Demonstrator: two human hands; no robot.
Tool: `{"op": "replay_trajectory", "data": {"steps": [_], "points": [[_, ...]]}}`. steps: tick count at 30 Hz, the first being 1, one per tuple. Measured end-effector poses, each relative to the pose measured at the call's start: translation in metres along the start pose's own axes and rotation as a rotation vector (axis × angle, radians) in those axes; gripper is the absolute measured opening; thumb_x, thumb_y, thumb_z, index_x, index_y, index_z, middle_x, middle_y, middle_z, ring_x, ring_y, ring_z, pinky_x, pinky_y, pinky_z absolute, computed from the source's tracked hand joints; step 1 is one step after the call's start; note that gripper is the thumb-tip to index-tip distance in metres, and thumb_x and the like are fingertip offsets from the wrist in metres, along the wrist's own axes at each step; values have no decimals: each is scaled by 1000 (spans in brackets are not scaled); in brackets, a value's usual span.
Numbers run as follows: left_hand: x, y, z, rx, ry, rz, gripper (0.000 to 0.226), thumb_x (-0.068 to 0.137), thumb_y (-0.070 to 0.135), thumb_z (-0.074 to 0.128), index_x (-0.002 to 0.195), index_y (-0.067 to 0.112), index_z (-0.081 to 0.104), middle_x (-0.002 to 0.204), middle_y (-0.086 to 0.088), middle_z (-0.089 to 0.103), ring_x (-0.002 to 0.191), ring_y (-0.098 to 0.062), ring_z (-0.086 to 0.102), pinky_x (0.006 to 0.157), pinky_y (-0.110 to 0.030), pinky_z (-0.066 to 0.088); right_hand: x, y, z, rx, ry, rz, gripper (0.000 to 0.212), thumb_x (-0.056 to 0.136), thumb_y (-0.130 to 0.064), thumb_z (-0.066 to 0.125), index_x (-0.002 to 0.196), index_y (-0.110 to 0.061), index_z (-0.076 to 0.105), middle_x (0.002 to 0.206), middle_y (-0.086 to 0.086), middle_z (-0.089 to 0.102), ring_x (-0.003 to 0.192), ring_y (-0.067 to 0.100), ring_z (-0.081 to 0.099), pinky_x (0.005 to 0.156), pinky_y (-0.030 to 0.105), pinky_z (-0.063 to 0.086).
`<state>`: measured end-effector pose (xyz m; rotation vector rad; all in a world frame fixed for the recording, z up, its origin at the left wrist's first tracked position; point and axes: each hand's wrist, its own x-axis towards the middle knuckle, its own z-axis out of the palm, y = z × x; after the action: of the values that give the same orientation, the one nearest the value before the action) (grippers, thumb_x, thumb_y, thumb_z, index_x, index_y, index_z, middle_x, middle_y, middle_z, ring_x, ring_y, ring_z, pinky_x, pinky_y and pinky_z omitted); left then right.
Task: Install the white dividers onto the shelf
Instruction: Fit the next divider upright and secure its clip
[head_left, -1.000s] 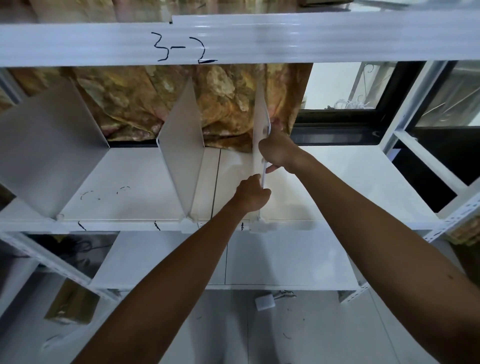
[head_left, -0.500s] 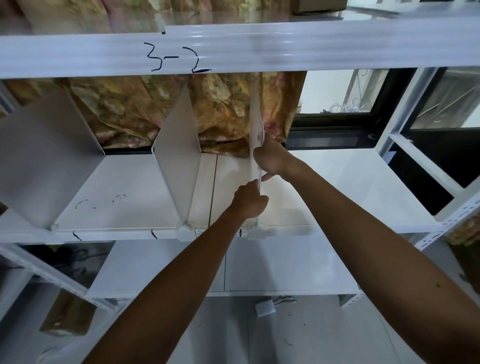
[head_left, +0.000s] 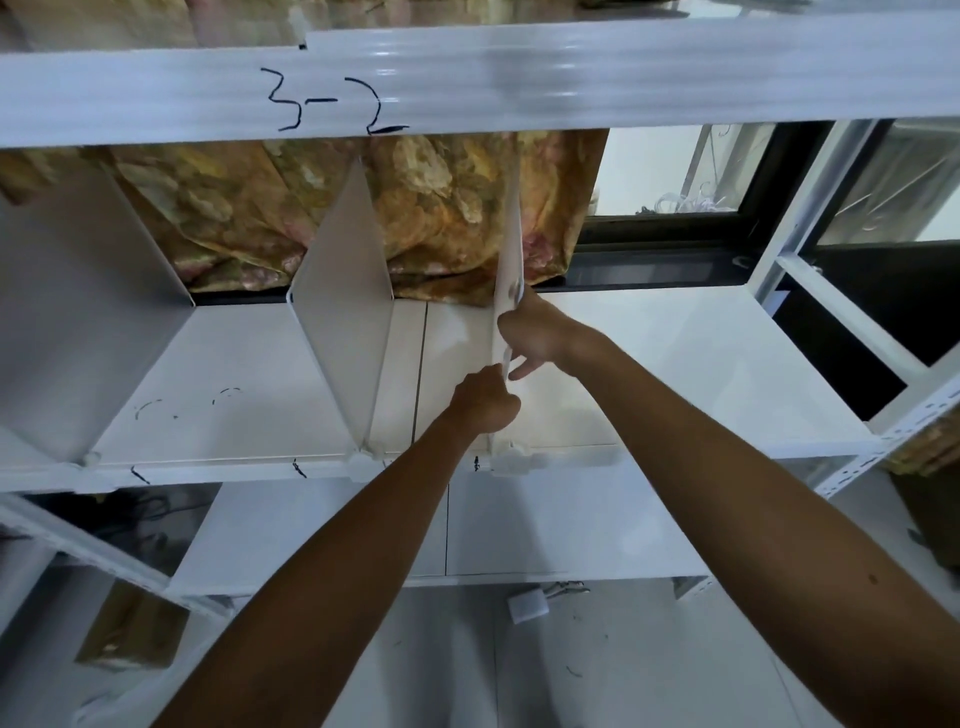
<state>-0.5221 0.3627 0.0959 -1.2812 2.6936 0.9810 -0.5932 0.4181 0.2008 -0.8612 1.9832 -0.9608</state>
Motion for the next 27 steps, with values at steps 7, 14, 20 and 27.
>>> {"op": "replay_trajectory", "data": {"steps": [7,14,20,27], "points": [[10,10,-6,-110,-60,-47,49,93,17,42,140,5,39,124,-13,56,106,-26,61,86,-35,57,-8,-10,-9,-65,32,-49,25,95,2,43,76,-14,42,133,29,55,118,45,60,84,47,57],[9,23,-14,-200,-112,-13,51,89,15,43,139,8,38,134,-7,49,97,-21,61,78,-38,63,-20,-19,-24,-79,-3,-63,31,96,-1,47,72,-19,40,81,2,48,121,42,58,90,47,56],[10,24,-5,-266,-115,-20,59,91,12,42,149,13,30,146,-8,42,90,-18,60,79,-35,63,-7,-16,-19,-161,0,-25,16,95,-1,46,110,-2,51,115,20,59,104,47,66,85,53,59],[17,19,0,-260,-75,-19,51,93,12,45,143,14,38,131,-10,54,87,-18,62,78,-38,64,1,-12,-19,-205,22,-51,35,94,-1,47,128,4,52,109,19,58,106,45,66,82,51,61]]}}
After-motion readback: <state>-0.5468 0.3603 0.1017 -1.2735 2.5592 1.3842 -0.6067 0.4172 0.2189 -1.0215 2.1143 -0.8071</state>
